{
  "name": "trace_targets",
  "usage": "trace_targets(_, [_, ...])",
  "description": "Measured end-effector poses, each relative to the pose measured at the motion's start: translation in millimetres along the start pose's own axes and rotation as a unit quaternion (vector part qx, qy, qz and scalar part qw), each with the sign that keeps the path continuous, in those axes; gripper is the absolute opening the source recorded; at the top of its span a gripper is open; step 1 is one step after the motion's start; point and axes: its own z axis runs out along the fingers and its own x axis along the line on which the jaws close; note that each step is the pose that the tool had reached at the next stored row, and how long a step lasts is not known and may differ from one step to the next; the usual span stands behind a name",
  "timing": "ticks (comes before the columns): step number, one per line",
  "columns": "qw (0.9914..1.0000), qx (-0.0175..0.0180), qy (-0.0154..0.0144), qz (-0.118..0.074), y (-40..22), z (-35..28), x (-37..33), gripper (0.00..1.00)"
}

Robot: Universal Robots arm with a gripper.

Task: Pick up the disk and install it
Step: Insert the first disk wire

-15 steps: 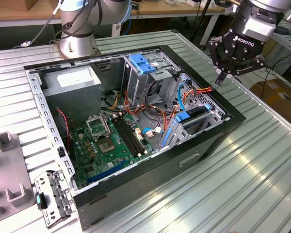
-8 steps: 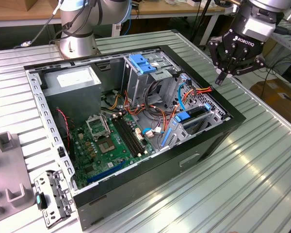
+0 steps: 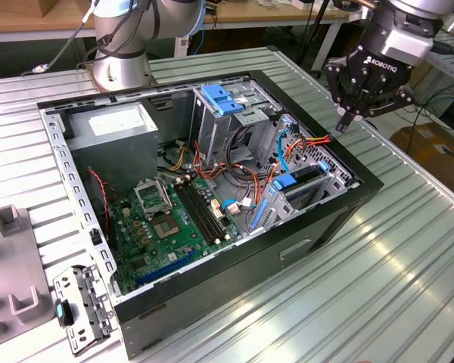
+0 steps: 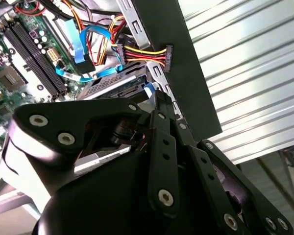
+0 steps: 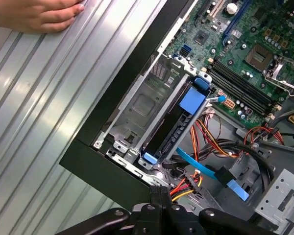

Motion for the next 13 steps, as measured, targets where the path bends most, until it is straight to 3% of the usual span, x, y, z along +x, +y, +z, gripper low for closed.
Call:
trace_targets(3, [0.99934, 0.0007, -0.0007, -0.036, -0.1, 0.3, -0.2, 0.11])
trace_targets(13, [0.99893, 0.0007, -0.0007, -0.046, -10.2, 1.0, -10.6, 0.11])
